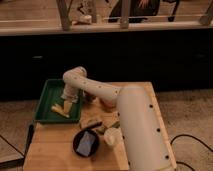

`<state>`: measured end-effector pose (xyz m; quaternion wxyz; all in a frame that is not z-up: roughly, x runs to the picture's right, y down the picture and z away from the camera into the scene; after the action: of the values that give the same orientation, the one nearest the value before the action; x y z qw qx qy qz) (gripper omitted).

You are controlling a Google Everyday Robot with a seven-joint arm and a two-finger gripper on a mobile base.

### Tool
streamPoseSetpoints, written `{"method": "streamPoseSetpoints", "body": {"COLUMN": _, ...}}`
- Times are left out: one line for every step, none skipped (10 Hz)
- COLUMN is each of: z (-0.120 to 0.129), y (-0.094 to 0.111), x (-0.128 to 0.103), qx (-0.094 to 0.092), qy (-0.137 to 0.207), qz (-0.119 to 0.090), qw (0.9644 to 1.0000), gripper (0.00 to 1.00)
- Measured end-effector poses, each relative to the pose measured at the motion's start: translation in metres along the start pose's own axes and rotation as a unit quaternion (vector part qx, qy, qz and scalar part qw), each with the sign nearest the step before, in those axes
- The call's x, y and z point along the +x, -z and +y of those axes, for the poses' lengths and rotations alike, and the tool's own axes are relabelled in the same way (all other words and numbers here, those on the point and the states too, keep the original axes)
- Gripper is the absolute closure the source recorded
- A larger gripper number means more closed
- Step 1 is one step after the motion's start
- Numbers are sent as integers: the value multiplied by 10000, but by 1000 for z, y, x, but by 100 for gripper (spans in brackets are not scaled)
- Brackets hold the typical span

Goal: Place banana in table surface

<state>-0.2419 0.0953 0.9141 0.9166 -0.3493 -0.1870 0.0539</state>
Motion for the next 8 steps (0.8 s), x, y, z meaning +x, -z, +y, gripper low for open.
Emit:
{"method": "streamPoseSetpoints", "body": {"z": 2, "y": 0, "x": -2, "qx": -26, "qy": -6, "qz": 5, "qw": 10000, "gripper": 20}}
{"method": "streamPoseSetpoints", "body": {"z": 4, "y": -1, "x": -7, "qx": -58, "qy": -4, "qz": 4, "qw": 10000, "gripper": 20}}
{"method": "streamPoseSetpoints", "body": {"z": 7, "y": -2, "x": -10, "qx": -89, "qy": -11, "qz": 1, "qw": 10000, "gripper": 20}}
{"method": "streamPoseSetpoints", "body": {"z": 9, "y": -3, "x": -12, "qx": -107, "qy": -27, "qz": -3, "qw": 9999, "gripper": 20}}
{"method": "streamPoseSetpoints", "body": {"z": 12, "y": -7, "x": -13, "qx": -133, "qy": -73, "qz": -4, "qw": 9999, "gripper": 20}}
{"method": "streamPoseSetpoints", "body": {"z": 14, "y": -10, "x": -14, "qx": -136, "qy": -103, "qz": -8, "qw": 9999, "gripper": 20}}
{"method": "streamPoseSetpoints", "body": {"z": 18, "y": -14, "x": -17, "qx": -136, "qy": -129, "qz": -10, "qw": 9998, "gripper": 20}}
{"method": "streamPoseSetpoints", "body": {"z": 22, "y": -19, "x": -18, "qx": -145, "qy": -152, "qz": -6, "qw": 9998, "gripper": 20}}
